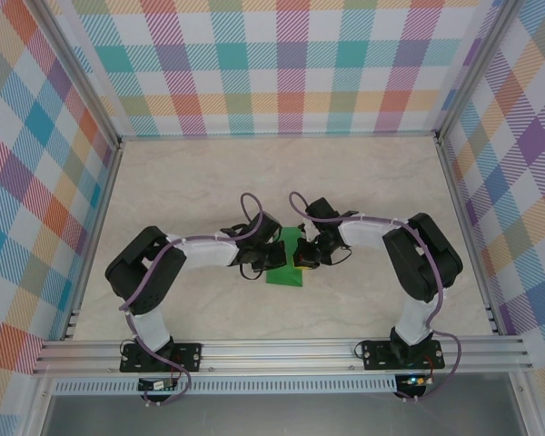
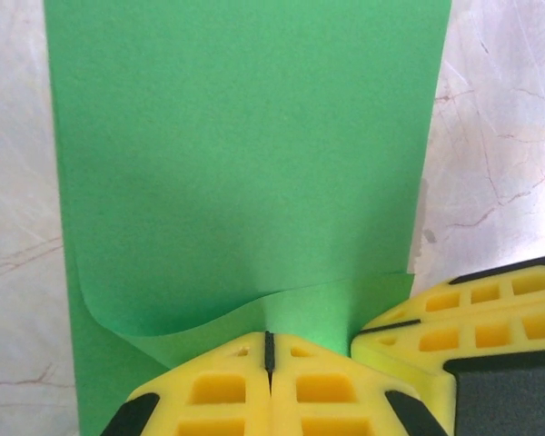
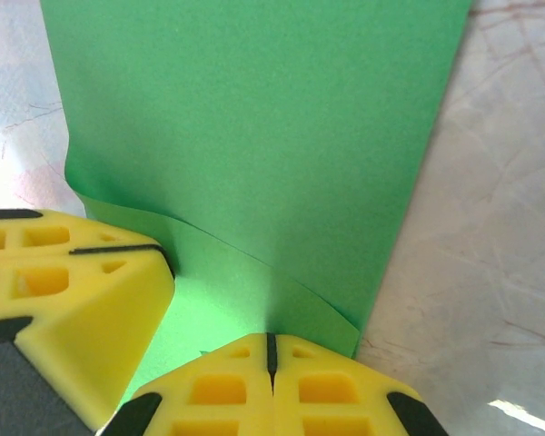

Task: Fold a paper plane with a square sheet of paper (pick it up from the middle)
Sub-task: Fold the triangle a second time at the center of the table.

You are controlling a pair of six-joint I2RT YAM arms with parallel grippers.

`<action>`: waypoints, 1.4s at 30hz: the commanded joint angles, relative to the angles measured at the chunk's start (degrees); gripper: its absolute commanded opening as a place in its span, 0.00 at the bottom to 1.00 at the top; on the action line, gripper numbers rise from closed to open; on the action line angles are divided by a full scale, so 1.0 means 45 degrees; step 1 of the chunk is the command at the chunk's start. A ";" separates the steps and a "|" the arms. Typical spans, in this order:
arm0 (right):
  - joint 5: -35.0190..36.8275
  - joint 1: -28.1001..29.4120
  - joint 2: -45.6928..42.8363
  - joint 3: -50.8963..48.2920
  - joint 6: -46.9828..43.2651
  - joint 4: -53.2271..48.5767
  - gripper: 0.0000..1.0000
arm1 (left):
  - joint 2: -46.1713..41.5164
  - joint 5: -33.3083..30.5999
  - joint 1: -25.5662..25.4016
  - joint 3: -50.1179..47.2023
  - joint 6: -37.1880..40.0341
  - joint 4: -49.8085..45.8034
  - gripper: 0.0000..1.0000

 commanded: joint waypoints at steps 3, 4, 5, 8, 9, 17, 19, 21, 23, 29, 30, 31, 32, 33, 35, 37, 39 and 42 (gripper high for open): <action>0.1488 0.0047 0.0886 -0.0575 -0.0379 -0.0677 0.03 | 0.0274 -0.0745 0.0623 -0.0702 0.0451 -0.0086 0.04; 0.1546 0.0047 0.0876 -0.0596 -0.0382 -0.0692 0.03 | 0.0237 -0.0877 0.0757 -0.0814 0.0518 -0.0104 0.04; 0.1601 0.0047 0.0876 -0.0625 -0.0395 -0.0692 0.03 | 0.0199 -0.0997 0.0913 -0.0959 0.0555 -0.0093 0.04; 0.1688 0.0047 0.0912 -0.0679 -0.0407 -0.0702 0.03 | -0.0028 -0.1180 0.1486 -0.1278 0.0741 -0.0113 0.04; 0.1707 0.0057 0.0919 -0.0694 -0.0401 -0.0698 0.03 | -0.0093 -0.1182 0.1691 -0.1359 0.0815 -0.0107 0.05; 0.1747 0.0047 0.0935 -0.0689 -0.0464 -0.0721 0.03 | -0.1197 -0.0916 0.2571 -0.0996 0.1539 -0.0681 0.06; 0.1747 0.0047 0.0944 -0.0682 -0.0487 -0.0739 0.03 | -0.1407 -0.0483 0.2611 -0.0904 0.1651 -0.0641 0.07; 0.1747 0.0048 0.0965 -0.0674 -0.0481 -0.0757 0.03 | -0.1583 0.0359 0.2565 -0.1009 0.1605 -0.0095 0.06; 0.1728 0.0047 0.0954 -0.0674 -0.0477 -0.0752 0.03 | -0.1841 0.0886 0.2363 -0.1263 0.1494 0.0649 0.06; 0.1699 0.0047 0.0981 -0.0694 -0.0441 -0.0723 0.03 | -0.1683 0.1586 0.1321 -0.1422 0.1258 0.1944 0.03; 0.1704 0.0047 0.1002 -0.0694 -0.0461 -0.0741 0.03 | -0.1444 0.1550 0.1163 -0.1307 0.1265 0.1892 0.03; 0.1708 0.0047 0.0994 -0.0694 -0.0464 -0.0754 0.03 | -0.1212 0.1483 0.1038 -0.1229 0.1256 0.1840 0.02; 0.1708 0.0042 0.0998 -0.0688 -0.0475 -0.0756 0.03 | -0.1003 0.1453 0.0987 -0.1196 0.1241 0.1817 0.02; 0.1708 0.0057 0.0993 -0.0693 -0.0486 -0.0765 0.03 | -0.0817 0.1442 0.0954 -0.1122 0.1206 0.1809 0.01; 0.1728 0.0052 0.0998 -0.0694 -0.0477 -0.0766 0.03 | -0.0568 0.1266 0.0941 -0.1093 0.1159 0.1684 0.00; 0.1747 0.0057 0.0995 -0.0703 -0.0500 -0.0783 0.03 | -0.0405 0.0610 0.0948 -0.0893 0.1301 0.1014 0.00; 0.1747 0.0047 0.1003 -0.0695 -0.0514 -0.0767 0.03 | -0.0218 0.0070 0.0983 -0.0721 0.1571 0.0483 0.00; 0.1801 0.0047 0.1037 -0.0694 -0.0550 -0.0797 0.03 | -0.0007 -0.0438 0.1210 -0.0693 0.1621 0.0225 0.00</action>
